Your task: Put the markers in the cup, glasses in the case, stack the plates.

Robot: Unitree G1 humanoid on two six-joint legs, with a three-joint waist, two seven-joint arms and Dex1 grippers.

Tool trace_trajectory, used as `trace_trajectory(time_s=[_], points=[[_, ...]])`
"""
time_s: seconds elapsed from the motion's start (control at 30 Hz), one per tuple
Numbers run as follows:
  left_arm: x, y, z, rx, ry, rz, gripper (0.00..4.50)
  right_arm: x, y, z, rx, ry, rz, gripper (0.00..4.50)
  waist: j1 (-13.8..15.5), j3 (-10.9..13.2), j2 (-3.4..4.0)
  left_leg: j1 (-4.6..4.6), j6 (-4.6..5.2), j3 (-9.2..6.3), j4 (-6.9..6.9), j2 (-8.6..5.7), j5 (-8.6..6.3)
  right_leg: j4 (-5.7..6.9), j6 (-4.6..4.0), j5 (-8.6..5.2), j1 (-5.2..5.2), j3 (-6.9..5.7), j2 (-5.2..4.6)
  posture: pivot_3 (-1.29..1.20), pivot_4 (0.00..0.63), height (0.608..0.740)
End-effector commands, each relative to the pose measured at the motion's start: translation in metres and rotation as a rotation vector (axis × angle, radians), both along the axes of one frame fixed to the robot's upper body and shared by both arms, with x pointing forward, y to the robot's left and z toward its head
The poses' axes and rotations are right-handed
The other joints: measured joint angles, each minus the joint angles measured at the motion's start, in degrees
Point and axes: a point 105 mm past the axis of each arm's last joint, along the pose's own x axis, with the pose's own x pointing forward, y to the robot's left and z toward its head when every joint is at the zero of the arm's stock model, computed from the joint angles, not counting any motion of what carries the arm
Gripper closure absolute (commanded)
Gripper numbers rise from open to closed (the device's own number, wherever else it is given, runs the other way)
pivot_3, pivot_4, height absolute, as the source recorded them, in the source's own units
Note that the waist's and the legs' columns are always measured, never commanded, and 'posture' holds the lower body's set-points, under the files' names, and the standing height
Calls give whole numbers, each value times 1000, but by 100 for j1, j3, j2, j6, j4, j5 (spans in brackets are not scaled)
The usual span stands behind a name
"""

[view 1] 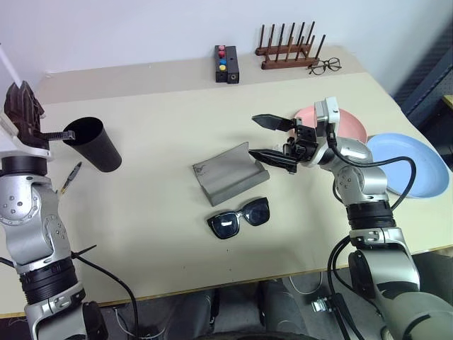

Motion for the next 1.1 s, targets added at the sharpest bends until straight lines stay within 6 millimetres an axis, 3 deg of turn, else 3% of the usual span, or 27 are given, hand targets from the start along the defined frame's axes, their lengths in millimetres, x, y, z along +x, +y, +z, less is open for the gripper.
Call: trace_trajectory(time_s=[0.03, 0.27, 0.77, 1.1], points=[[-3, 1, 4, 43, -23, 27, 4463, -1, 2, 17, 33, -64, 9, 0, 2, 0, 0, 0, 0, 0, 0, 0, 0, 0, 0, 0, 0, 0, 0, 0, 150, 740], [0, 8, -2, 89, -23, 94, 4463, -1, 2, 17, 34, -68, 1, 0, 1, 0, 0, 0, 0, 0, 0, 0, 0, 0, 0, 0, 0, 0, 0, 0, 150, 740], [31, -2, -22, 59, 14, 65, 4463, -1, 2, 18, 21, -75, -6, 0, 0, 0, 0, -1, 0, 0, 0, 0, 0, 4, 0, 0, -3, 0, 0, 0, 150, 740], [31, 7, -31, 60, 51, 78, 4463, -2, 7, 18, 36, -90, -2, 0, -18, 0, 0, -7, 0, 0, 0, -1, 0, 9, 0, 0, -12, 0, -1, 0, 150, 740]])
